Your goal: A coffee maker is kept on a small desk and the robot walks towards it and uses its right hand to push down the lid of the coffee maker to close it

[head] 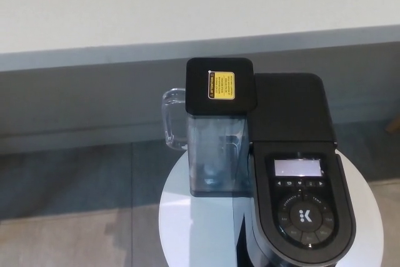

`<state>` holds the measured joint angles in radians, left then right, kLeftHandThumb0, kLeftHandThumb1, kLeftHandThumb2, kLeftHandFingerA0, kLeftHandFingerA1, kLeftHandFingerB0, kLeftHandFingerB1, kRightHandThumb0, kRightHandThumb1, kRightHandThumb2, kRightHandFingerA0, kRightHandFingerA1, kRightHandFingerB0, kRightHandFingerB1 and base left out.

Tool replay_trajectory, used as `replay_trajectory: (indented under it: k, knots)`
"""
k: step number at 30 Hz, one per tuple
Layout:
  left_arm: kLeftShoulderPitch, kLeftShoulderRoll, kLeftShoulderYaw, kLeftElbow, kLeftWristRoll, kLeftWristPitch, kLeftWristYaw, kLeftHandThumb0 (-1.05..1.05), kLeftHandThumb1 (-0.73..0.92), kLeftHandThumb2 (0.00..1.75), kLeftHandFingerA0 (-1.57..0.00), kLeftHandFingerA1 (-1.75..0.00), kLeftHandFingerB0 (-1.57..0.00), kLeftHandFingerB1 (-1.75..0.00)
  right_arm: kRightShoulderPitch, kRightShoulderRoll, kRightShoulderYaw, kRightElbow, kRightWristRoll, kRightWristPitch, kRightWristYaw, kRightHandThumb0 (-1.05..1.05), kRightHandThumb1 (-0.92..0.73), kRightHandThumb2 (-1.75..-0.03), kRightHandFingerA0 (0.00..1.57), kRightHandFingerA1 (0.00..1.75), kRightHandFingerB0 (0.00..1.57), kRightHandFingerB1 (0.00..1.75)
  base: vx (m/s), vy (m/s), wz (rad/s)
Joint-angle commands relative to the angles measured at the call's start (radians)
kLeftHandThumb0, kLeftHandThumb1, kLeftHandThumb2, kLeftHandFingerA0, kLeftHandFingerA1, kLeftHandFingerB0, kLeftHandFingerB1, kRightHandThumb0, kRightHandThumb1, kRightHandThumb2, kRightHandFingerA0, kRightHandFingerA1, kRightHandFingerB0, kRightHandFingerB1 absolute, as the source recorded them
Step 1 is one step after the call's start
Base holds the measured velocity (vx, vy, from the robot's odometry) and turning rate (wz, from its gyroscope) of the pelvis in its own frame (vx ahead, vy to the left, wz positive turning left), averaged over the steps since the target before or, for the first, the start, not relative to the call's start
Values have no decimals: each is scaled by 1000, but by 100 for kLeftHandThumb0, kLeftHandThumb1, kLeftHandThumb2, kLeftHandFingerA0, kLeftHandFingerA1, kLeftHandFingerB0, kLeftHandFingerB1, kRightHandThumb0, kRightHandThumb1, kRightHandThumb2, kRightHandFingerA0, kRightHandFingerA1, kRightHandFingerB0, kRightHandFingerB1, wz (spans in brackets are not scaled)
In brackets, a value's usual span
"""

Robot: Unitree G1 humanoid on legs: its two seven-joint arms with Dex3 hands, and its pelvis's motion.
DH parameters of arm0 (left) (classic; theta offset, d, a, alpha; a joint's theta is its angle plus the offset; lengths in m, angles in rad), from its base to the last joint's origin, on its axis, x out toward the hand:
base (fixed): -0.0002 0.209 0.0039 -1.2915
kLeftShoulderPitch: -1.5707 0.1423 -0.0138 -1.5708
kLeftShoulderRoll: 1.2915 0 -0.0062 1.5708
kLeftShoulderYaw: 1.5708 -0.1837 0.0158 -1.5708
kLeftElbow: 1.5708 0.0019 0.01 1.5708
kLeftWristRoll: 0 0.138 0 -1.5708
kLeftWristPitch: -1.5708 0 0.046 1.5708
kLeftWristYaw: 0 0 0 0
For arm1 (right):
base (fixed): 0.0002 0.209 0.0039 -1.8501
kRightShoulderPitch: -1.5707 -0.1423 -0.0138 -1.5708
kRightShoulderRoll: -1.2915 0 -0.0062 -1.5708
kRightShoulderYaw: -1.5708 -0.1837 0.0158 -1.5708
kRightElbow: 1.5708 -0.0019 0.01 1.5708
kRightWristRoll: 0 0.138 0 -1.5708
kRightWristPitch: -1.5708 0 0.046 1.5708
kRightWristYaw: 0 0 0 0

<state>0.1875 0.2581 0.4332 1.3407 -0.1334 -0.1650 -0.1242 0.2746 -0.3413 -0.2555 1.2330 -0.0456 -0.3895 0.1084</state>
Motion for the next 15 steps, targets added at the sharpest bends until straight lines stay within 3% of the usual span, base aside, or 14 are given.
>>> replay_trajectory:
  k: [1, 2, 3, 4, 6, 7, 11, 12, 13, 15]
  knots:
    - [5, 3, -2, -3, -5, 0, -13, -78, 64, 60, -19, -41, -29, -30, 8, -17, 5, -16, 14, 0, -2, -80, -72, -66, 11, 36, 1, 18, 0, 0, 0]
    - [7, 2, -5, -5, -3, -4, -16, -78, 64, 61, -20, -41, -29, -30, 6, -16, 7, -14, 16, 4, 0, -77, -72, -65, 11, 35, 1, 18, 0, 0, 0]
    - [6, 3, -2, -2, -5, -2, -19, -78, 63, 60, -19, -41, -29, -30, 3, -14, 2, -9, 24, 4, 11, -86, -61, -97, 7, 34, 6, 11, 0, 0, 0]
    - [6, 3, -3, -2, -5, -2, -21, -78, 64, 60, -19, -41, -28, -30, 4, -13, 2, -8, 25, 2, 10, -85, -61, -98, 8, 40, 0, 13, 0, 0, 0]
    - [4, 4, -5, -1, -2, -1, -17, -76, 64, 60, -21, -42, -27, -30, 5, -12, 7, -9, 22, 2, 2, -79, -58, -95, 8, 47, 3, 20, 0, 0, 0]
    - [4, 4, -5, 0, -3, 1, -20, -77, 64, 60, -20, -41, -25, -29, 8, -12, 7, -12, 24, 4, 5, -77, -74, -60, 12, 35, 3, 19, 0, 0, 0]
    - [5, 0, -9, 1, 2, -5, -19, -75, 64, 60, -24, -39, -25, -29, 9, -10, 3, -19, 36, 9, 21, -72, -73, -61, 12, 36, 3, 23, 0, 0, 0]
    - [4, -1, -12, 0, 3, -5, -20, -74, 64, 60, -25, -40, -24, -29, 17, -9, -5, -19, 46, 0, 32, -80, -56, -92, 7, 42, 0, 16, 0, 0, 0]
    - [5, -1, -14, -1, 3, -5, -20, -75, 51, 86, -20, -49, -17, -41, 17, -8, -6, -18, 48, -2, 31, -79, -54, -92, 9, 45, 0, 17, 0, 0, 0]
    - [2, 0, -18, -1, 4, -4, -20, -74, 49, 86, -19, -50, -15, -41, 12, -10, 2, -12, 38, -9, 24, -79, -54, -93, 10, 48, 0, 19, 0, 0, 0]
